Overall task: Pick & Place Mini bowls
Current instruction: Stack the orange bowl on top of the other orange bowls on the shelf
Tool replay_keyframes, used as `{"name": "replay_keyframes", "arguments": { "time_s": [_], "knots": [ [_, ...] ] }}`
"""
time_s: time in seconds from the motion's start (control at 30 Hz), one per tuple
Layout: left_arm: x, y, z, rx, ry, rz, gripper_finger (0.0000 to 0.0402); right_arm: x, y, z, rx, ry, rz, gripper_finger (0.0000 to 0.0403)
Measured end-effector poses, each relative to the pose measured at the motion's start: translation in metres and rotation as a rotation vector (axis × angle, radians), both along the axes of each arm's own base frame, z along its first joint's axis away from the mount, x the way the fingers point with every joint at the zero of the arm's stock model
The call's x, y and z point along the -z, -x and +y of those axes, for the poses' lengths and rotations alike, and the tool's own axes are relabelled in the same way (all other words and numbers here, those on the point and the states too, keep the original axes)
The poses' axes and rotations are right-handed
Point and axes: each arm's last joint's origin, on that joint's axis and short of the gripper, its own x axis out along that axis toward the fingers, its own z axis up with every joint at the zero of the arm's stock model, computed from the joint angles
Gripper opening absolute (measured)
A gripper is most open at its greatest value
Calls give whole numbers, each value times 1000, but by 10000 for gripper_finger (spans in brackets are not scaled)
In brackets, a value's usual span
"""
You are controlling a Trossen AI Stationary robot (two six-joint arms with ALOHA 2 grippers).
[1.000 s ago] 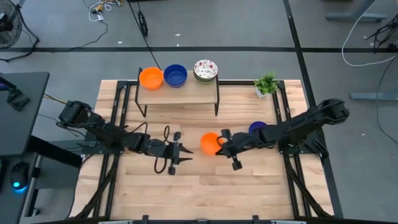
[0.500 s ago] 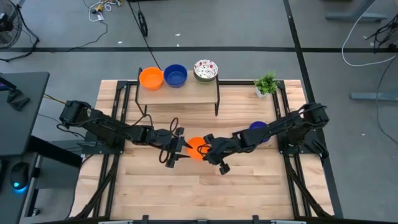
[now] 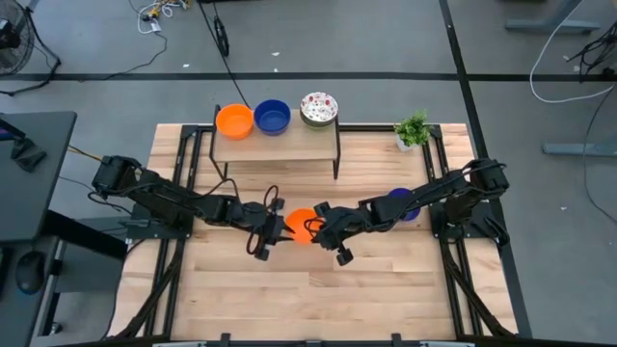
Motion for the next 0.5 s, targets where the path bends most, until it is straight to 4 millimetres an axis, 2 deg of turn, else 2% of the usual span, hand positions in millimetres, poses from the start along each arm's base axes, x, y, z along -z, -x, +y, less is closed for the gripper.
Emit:
{"name": "replay_keyframes", "arguments": {
  "time_s": [0.23,0.33,0.5],
  "knots": [
    [1,1,-3,106,9,15,11,-3,-3,1,-9,2,-44,14],
    [1,2,-4,144,23,15,9,-6,-5,1,-25,10,-85,30],
    [1,2,-6,139,19,13,6,-20,-13,4,-50,11,-252,61]
  ]
}}
